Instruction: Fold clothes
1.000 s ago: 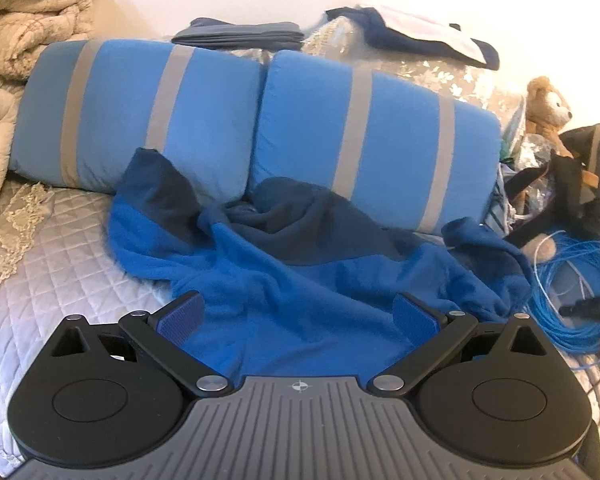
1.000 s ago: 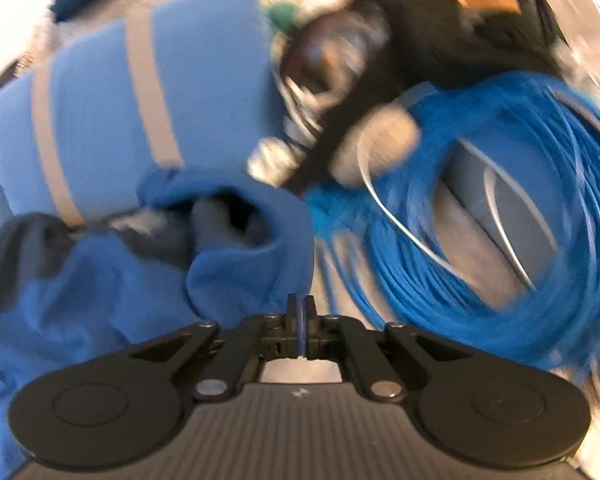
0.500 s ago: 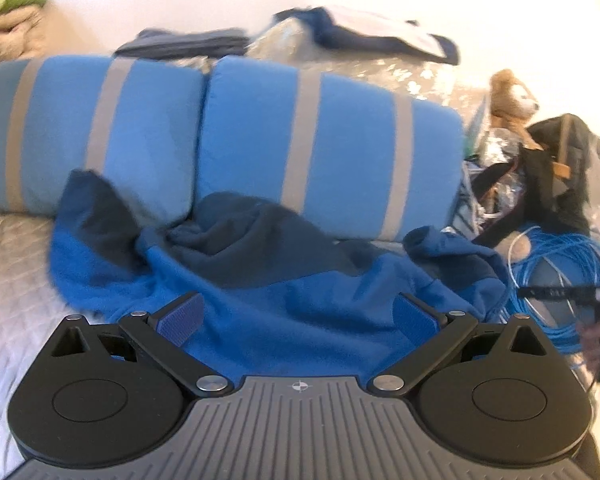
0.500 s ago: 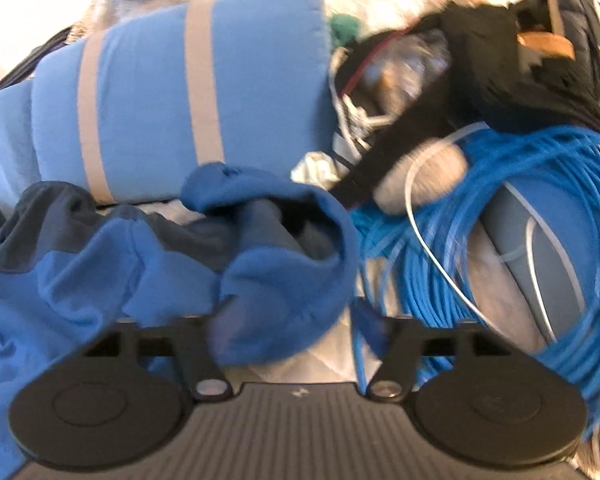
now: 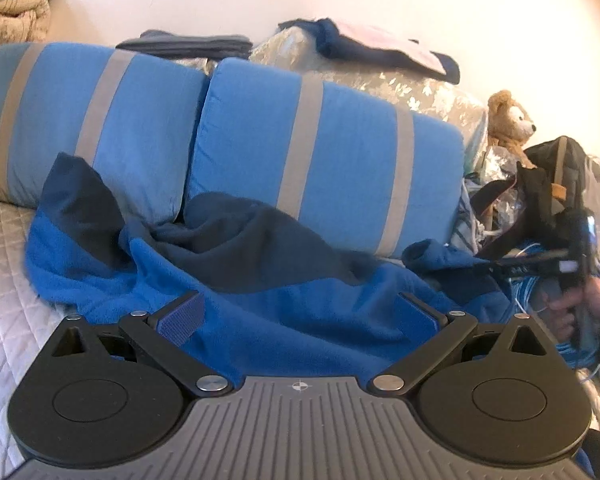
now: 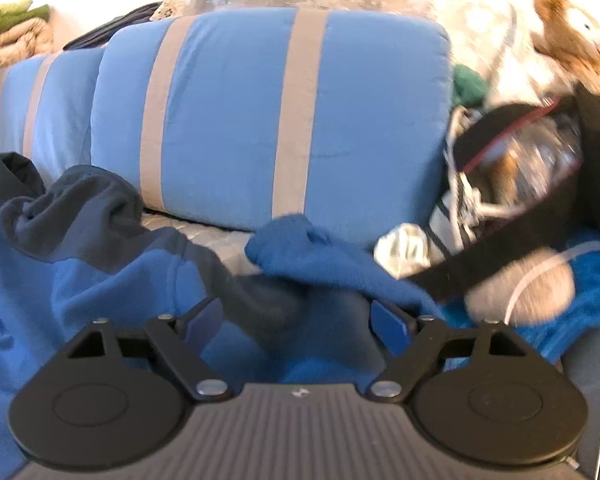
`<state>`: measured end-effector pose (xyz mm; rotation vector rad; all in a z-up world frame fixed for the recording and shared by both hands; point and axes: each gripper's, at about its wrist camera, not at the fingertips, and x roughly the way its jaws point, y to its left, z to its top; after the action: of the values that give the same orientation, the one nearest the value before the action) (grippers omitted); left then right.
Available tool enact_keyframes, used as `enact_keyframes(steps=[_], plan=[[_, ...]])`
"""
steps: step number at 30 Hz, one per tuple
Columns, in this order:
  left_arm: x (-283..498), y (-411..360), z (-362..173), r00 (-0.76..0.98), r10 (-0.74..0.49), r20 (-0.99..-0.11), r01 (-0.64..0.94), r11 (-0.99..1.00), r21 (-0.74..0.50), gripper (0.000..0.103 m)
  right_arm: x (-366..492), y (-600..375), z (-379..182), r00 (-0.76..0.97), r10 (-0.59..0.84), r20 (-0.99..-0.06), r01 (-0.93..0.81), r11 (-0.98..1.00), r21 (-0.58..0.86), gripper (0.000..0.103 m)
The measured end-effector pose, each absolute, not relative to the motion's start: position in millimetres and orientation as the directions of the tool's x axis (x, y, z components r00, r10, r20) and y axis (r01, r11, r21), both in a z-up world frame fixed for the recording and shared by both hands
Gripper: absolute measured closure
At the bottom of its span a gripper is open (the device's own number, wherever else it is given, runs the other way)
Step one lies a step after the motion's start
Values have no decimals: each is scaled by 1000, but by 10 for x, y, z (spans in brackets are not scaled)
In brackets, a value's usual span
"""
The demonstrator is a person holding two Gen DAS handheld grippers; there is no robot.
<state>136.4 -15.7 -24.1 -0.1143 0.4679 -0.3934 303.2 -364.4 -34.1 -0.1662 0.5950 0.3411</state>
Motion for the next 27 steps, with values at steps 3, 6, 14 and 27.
enact_keyframes(steps=[3,6,14,27], plan=[[1391,-147,-249,815,-391,-427,338,920,-198,2,3221,-3532,-357,786,253,-564,-378,919,-115,21],[1425,-133,-266,811,-388,-437,331,921,-204,2,3429,-3444,-363,797,235,-556,-381,910,-161,26],[1480,-97,-264,810,-386,-442,315,922,-226,2,3936,-3374,-486,771,188,-608,-396,890,-227,30],[1605,2,-317,750,-480,-455,325,866,-379,2,3400,-3208,-286,766,258,-589,-511,800,-315,95]])
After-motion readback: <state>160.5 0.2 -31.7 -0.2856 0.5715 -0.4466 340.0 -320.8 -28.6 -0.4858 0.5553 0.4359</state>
